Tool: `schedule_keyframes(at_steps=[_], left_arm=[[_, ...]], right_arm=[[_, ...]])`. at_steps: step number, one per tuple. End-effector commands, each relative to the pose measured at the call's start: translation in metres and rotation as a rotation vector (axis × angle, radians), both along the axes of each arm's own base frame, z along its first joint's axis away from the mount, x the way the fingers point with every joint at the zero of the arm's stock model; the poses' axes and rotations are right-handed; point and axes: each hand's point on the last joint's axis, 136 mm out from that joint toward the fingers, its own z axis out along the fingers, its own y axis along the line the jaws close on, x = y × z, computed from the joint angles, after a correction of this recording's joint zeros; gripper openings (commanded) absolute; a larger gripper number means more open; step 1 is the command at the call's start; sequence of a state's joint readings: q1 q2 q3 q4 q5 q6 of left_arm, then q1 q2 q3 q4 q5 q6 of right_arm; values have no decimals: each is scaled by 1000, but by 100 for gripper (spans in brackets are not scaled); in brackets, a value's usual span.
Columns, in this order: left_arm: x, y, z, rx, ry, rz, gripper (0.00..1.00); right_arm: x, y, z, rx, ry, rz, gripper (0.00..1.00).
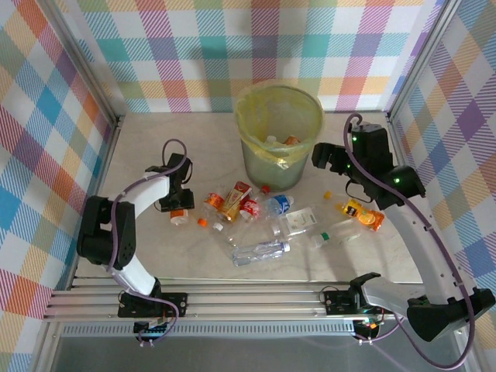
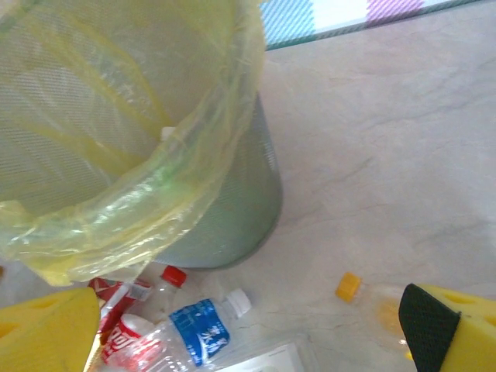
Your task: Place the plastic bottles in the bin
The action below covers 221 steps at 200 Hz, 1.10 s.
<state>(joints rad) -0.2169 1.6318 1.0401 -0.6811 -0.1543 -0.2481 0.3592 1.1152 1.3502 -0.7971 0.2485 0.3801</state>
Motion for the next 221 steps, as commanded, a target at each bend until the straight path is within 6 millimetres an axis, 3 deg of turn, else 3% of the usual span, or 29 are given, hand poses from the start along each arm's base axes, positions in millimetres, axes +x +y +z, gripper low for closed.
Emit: schedule_keyframes(at_steps=[1, 23, 62, 104, 137, 164, 221], left_arm=[[18, 6, 50, -8, -150, 41, 39], [25, 6, 92, -26, -260, 36, 39], [38, -2, 185, -99, -499, 15, 38], [60, -36, 285, -298, -795, -82, 37], [78, -72, 346, -441, -967, -183, 37], [94, -108, 378, -506, -1055, -270, 35], [120, -212, 397, -564, -1071, -541, 34]], right_arm=[[-3, -26, -11, -101, 19, -96, 100], [-3, -40, -22, -126, 51, -146, 100], [-3, -48, -38, -43, 98, -180, 100], [0, -58, -51, 37, 134, -231, 100], [-2, -58, -64, 105, 153, -237, 100], [-4, -63, -81, 131, 201, -258, 100], [-8, -76, -107, 208, 267, -350, 99]])
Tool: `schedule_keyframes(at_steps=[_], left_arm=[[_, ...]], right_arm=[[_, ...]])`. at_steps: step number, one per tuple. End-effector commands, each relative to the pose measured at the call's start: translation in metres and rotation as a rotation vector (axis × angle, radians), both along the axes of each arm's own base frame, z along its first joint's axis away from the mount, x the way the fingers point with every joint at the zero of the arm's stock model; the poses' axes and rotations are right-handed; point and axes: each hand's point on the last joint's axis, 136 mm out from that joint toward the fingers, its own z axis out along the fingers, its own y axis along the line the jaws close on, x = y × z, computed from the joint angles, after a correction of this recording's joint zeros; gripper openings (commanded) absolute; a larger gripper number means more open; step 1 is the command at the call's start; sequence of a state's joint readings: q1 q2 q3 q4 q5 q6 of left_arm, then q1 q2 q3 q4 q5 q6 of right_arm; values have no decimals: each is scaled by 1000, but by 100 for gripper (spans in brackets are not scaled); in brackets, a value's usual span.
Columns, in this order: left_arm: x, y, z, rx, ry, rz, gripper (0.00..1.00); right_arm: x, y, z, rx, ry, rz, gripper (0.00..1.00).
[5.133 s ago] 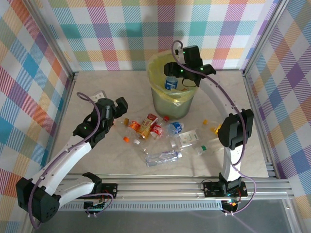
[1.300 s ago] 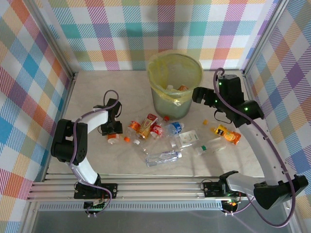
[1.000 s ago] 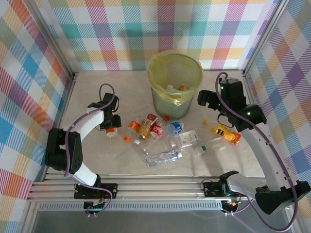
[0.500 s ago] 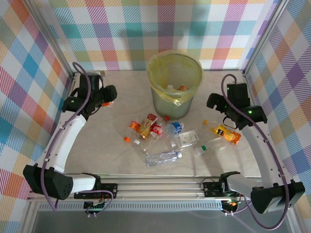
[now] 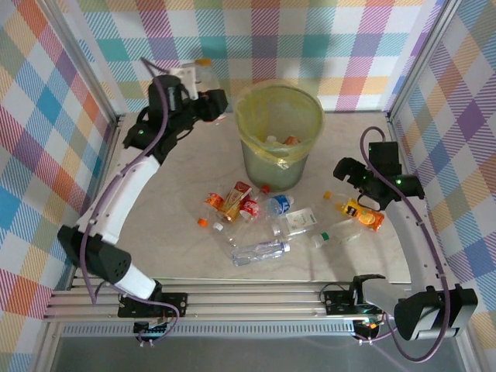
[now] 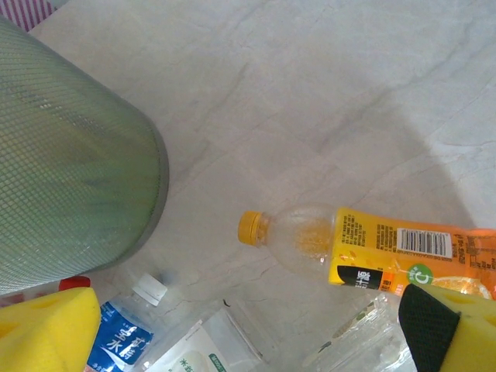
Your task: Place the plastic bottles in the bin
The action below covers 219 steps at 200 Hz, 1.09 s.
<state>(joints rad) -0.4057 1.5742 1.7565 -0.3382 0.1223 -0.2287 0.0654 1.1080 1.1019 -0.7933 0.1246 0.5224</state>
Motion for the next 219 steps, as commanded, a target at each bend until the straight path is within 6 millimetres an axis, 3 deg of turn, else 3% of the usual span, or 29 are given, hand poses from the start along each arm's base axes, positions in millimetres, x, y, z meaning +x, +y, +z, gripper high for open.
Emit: schedule_keyframes(at_steps=[1, 27, 59, 88, 122, 165, 219], left_arm=[[2, -46, 26, 15, -111, -132, 34], [11, -88, 29, 33, -145, -234, 33], [26, -130, 0, 84, -100, -316, 33], [35, -152, -28, 117, -40, -362, 33], [44, -165, -57, 138, 10, -378, 33], [56, -172, -91, 156, 72, -371, 33], [64, -178, -117, 176, 118, -373, 37]], right_arm=[[0, -2, -6, 65, 2, -59, 100], [-4, -3, -15, 105, 21, -89, 100], [-14, -11, -19, 99, 65, -158, 100], [-26, -16, -21, 83, 95, -188, 100], [-41, -24, -23, 53, 130, -232, 100], [-52, -20, -33, 90, 158, -250, 100], [-67, -26, -47, 80, 247, -323, 100]])
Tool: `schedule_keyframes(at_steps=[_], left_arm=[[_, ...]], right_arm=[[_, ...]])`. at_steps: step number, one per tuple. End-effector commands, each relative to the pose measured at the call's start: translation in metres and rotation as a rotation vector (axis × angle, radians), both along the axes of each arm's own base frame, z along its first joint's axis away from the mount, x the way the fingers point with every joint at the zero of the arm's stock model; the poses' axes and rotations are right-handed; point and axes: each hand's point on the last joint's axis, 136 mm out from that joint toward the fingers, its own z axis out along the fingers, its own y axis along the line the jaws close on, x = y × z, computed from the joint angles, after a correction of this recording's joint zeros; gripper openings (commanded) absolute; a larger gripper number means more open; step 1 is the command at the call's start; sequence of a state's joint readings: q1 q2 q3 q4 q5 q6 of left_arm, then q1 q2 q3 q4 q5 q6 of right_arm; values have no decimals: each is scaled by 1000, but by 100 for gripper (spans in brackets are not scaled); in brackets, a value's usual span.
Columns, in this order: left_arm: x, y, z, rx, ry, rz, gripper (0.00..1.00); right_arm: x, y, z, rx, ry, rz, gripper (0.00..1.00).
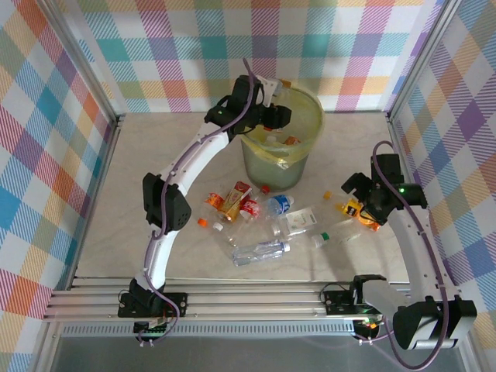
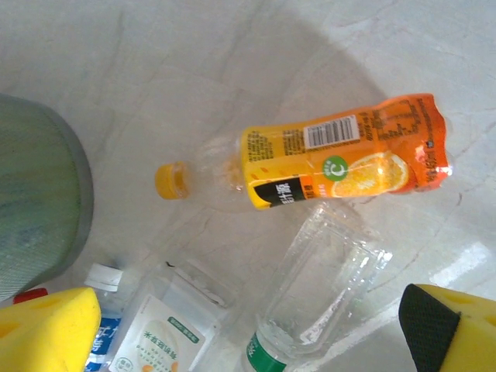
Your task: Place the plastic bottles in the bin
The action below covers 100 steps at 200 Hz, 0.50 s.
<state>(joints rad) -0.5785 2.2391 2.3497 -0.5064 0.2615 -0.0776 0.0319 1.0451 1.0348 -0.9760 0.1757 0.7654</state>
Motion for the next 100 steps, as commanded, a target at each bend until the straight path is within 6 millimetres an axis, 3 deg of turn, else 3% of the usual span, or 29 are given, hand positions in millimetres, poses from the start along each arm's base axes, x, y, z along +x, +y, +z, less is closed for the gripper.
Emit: schedule_keyframes(at_steps=[1, 60, 100], left_arm=[[-1, -7, 10, -9, -23, -19, 37], [4, -7, -10, 21, 2, -8, 69], [4, -8, -6, 6, 3, -7, 77]], right_arm=[[-15, -6, -12, 0, 72, -58, 100], [-17, 1, -12, 53, 26, -71, 100], [3, 20, -16, 87, -37, 89, 100]])
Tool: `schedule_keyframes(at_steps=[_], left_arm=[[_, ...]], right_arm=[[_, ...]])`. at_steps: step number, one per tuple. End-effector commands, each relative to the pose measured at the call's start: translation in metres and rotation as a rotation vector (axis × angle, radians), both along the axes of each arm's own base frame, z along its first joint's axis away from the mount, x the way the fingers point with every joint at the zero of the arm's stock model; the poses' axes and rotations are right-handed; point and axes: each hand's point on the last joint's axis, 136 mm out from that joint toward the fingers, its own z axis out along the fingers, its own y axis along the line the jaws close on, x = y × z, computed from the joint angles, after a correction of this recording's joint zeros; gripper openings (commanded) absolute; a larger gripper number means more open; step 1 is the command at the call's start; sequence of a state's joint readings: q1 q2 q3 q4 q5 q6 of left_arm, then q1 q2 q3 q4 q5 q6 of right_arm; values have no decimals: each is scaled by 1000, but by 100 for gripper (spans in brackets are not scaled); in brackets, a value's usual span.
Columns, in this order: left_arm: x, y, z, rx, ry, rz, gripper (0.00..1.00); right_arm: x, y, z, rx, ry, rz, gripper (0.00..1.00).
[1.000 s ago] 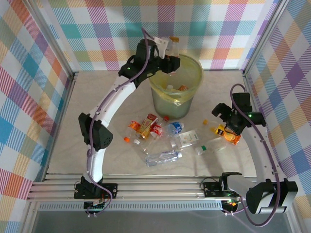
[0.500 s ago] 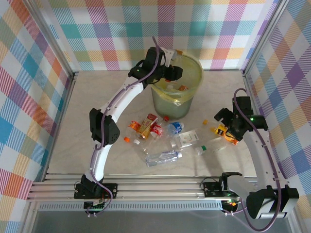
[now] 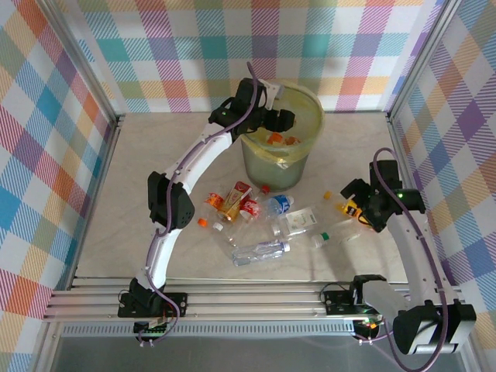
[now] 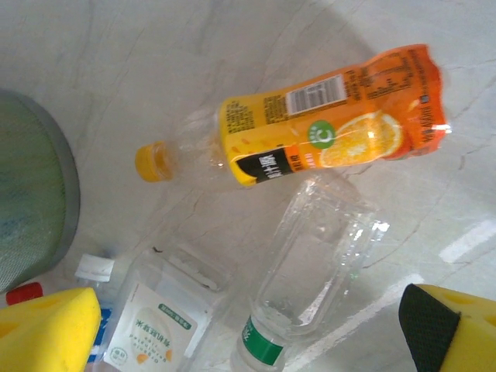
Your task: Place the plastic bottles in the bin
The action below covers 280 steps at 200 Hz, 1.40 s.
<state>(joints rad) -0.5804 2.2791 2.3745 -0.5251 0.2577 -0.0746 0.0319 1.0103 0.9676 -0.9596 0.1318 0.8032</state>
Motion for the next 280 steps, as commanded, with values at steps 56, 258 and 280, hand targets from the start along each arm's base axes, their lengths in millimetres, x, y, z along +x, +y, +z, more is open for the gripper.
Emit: schedule_keyframes(at_steps=[56, 258, 280], left_arm=[[-5, -5, 33, -54, -36, -13, 91], [-130, 130, 188, -229, -382, 263, 100], [-142, 160, 176, -230, -403, 371, 100]], right_arm=[[3, 16, -20, 53, 17, 113, 100], [-37, 18, -81, 126, 225, -26, 100], [-32, 18, -86, 131, 221, -31, 100]])
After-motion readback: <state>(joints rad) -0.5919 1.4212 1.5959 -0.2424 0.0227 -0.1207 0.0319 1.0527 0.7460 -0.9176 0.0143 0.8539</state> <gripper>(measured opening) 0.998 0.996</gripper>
